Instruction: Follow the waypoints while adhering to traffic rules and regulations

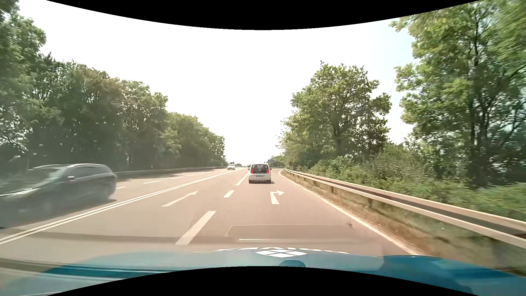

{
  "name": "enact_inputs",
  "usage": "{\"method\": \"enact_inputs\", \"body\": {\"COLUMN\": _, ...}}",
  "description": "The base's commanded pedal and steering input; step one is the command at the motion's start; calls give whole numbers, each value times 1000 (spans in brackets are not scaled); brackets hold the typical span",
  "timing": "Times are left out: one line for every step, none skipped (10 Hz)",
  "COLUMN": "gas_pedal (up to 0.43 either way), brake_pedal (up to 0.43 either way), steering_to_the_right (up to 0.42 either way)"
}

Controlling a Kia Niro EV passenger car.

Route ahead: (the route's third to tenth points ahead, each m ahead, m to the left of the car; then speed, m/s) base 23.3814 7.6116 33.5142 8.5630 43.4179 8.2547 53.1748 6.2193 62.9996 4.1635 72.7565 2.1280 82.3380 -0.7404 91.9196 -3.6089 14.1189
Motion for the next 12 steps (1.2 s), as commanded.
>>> {"method": "enact_inputs", "body": {"gas_pedal": 177, "brake_pedal": 0, "steering_to_the_right": -12}}
{"method": "enact_inputs", "body": {"gas_pedal": 138, "brake_pedal": 0, "steering_to_the_right": -11}}
{"method": "enact_inputs", "body": {"gas_pedal": 118, "brake_pedal": 0, "steering_to_the_right": -11}}
{"method": "enact_inputs", "body": {"gas_pedal": 110, "brake_pedal": 0, "steering_to_the_right": -11}}
{"method": "enact_inputs", "body": {"gas_pedal": 110, "brake_pedal": 0, "steering_to_the_right": -10}}
{"method": "enact_inputs", "body": {"gas_pedal": 110, "brake_pedal": 0, "steering_to_the_right": -9}}
{"method": "enact_inputs", "body": {"gas_pedal": 110, "brake_pedal": 0, "steering_to_the_right": -8}}
{"method": "enact_inputs", "body": {"gas_pedal": 110, "brake_pedal": 0, "steering_to_the_right": -6}}
{"method": "enact_inputs", "body": {"gas_pedal": 110, "brake_pedal": 0, "steering_to_the_right": -4}}
{"method": "enact_inputs", "body": {"gas_pedal": 110, "brake_pedal": 0, "steering_to_the_right": -3}}
{"method": "enact_inputs", "body": {"gas_pedal": 87, "brake_pedal": 0, "steering_to_the_right": -2}}
{"method": "enact_inputs", "body": {"gas_pedal": 87, "brake_pedal": 0, "steering_to_the_right": -1}}
